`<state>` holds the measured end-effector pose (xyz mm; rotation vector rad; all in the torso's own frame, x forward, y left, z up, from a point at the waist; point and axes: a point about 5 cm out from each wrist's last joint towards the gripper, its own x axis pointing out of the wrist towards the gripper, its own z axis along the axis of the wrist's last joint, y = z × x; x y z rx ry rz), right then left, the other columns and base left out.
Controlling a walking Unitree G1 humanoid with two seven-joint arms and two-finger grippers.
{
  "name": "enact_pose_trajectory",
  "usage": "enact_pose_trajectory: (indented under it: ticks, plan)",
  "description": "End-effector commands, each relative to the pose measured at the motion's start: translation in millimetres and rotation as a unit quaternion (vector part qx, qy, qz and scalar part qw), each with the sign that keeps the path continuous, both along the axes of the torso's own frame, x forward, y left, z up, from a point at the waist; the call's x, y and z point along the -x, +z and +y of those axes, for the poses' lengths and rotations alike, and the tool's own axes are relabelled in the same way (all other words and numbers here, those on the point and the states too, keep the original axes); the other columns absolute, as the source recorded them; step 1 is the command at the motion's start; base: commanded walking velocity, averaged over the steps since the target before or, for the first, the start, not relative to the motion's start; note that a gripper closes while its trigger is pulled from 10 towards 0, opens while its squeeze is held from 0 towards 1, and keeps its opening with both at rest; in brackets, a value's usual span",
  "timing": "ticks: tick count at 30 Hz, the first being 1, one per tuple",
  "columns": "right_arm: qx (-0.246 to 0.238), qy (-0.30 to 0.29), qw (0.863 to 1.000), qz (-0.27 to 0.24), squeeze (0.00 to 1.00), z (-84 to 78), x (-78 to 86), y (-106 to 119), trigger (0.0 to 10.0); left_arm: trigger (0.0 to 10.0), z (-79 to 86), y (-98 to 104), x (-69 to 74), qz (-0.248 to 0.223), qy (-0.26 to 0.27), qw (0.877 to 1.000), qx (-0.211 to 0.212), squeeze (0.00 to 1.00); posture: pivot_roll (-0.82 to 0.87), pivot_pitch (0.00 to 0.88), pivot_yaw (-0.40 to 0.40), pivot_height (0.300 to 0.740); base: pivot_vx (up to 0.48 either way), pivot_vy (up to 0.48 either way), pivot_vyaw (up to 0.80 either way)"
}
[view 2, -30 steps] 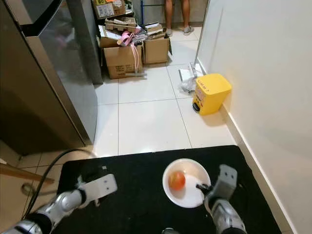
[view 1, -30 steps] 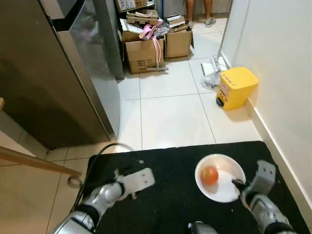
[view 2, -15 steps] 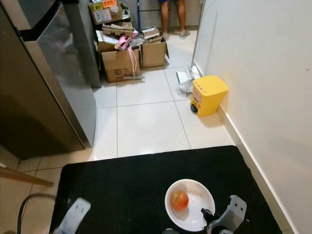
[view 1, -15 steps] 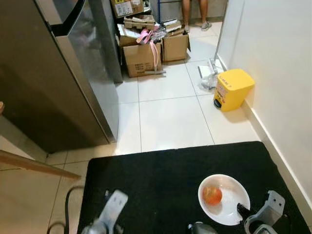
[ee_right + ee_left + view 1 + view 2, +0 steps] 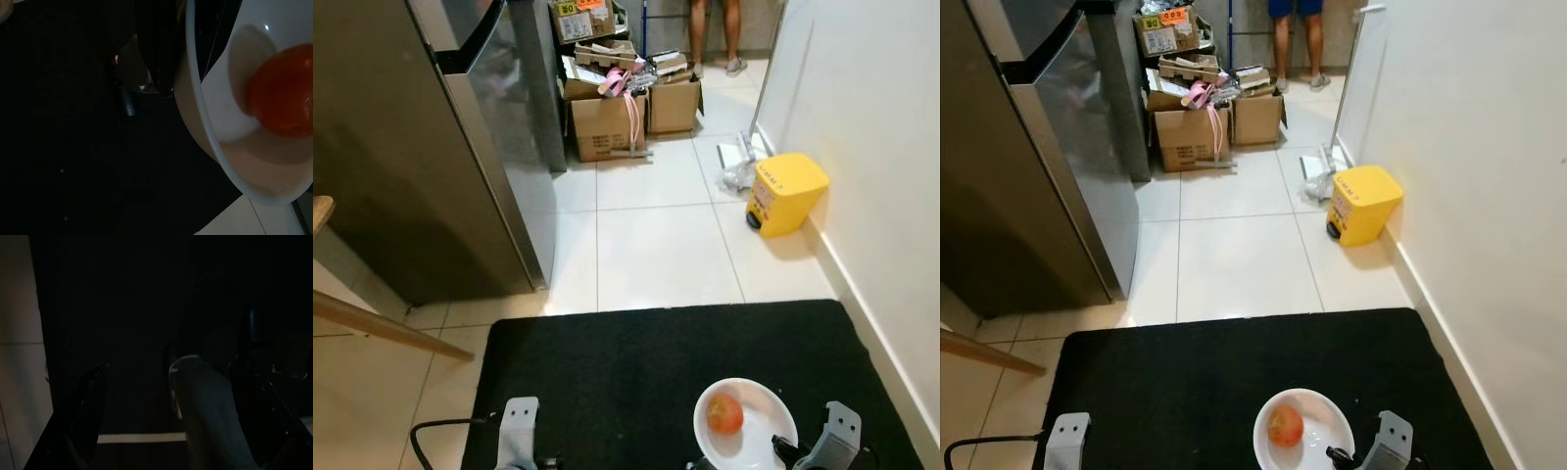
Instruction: Restocking fridge
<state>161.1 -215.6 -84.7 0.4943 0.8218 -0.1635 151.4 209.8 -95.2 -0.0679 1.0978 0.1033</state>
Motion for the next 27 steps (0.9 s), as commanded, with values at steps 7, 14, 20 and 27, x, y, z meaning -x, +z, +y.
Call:
enact_pose_trajectory:
  ticks: [7, 14, 20, 27]
  plan:
    - [0.007, 0.008, 1.0, -0.01, 0.0, -5.6, -7.9, 4.6, 10.0, 10.0, -12.4, -4.6, 6.1, 0.017, 0.003, 1.0, 0.007, 0.0, -0.04, 0.022, -0.018, 0.74, 0.0, 0.0, 0.0]
    - [0.003, 0.006, 1.0, -0.02, 0.0, -3.1, -12.4, 6.3, 10.0, 10.0, -12.8, -5.0, 7.1, 0.02, -0.001, 1.0, 0.009, 0.0, -0.03, 0.014, -0.012, 0.74, 0.0, 0.0, 0.0]
    - [0.008, -0.006, 1.0, -0.027, 0.0, -9.8, -17.5, 10.0, 10.0, 10.0, -12.3, -3.2, 2.2, 0.017, -0.012, 1.0, 0.007, 0.0, -0.04, 0.0, -0.017, 0.74, 0.0, 0.0, 0.0]
    - [0.023, -0.006, 1.0, -0.017, 0.0, -17.3, -13.9, 9.8, 10.0, 10.0, -7.0, -2.5, 2.5, 0.017, -0.002, 1.0, 0.003, 0.0, -0.03, 0.0, -0.005, 0.74, 0.0, 0.0, 0.0]
